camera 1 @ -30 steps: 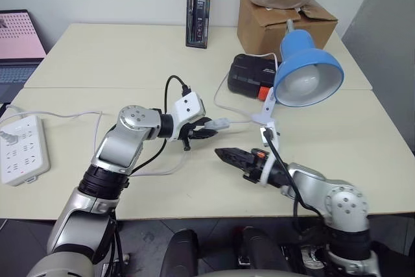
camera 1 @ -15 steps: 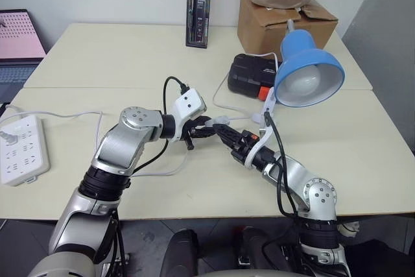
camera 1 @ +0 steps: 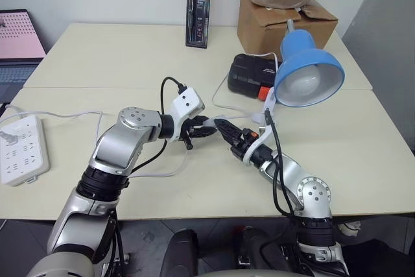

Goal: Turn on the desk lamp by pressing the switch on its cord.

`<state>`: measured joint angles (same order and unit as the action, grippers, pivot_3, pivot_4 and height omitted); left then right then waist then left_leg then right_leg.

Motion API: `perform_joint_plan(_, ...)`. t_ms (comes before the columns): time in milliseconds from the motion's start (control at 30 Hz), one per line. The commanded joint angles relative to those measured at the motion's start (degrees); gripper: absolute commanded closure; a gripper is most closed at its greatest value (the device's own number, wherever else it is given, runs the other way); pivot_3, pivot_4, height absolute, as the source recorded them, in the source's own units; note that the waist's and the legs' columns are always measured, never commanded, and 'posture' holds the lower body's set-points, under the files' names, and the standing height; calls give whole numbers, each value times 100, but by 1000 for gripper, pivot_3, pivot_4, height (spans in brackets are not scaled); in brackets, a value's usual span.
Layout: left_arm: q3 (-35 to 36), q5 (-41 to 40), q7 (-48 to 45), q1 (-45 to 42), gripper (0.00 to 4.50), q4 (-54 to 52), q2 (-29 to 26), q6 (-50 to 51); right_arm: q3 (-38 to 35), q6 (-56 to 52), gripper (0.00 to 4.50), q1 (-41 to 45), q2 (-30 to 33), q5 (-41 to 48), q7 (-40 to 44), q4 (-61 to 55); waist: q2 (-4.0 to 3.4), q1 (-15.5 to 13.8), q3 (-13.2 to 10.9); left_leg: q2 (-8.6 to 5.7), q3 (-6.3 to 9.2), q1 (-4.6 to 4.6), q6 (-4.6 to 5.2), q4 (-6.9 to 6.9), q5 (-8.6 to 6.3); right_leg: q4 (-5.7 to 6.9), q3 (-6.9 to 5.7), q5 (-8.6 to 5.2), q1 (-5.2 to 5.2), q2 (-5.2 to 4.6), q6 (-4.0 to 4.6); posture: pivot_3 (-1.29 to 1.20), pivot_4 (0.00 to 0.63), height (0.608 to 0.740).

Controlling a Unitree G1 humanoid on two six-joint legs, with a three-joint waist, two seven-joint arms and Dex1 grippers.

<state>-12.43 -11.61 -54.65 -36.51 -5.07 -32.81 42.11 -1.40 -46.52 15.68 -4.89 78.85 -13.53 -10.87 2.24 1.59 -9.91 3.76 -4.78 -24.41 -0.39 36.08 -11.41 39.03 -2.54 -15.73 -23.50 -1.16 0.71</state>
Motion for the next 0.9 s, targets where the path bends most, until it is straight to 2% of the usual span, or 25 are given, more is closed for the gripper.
perform_joint_plan(33,114,-104,34,-62,3380,-237,-48,17,62,42,759,148,-157,-73,148,-15,0,0,0,0,0,0,0,0,0,0,0,0,0,0,0,0,150,740)
perform_joint_plan(900,13,-146,92,-36,3381,-356,-130,71,1,192,742,313,-346,-330,306,381,0,0,0,0,0,0,0,0,0,0,0,0,0,0,0,0,150,740)
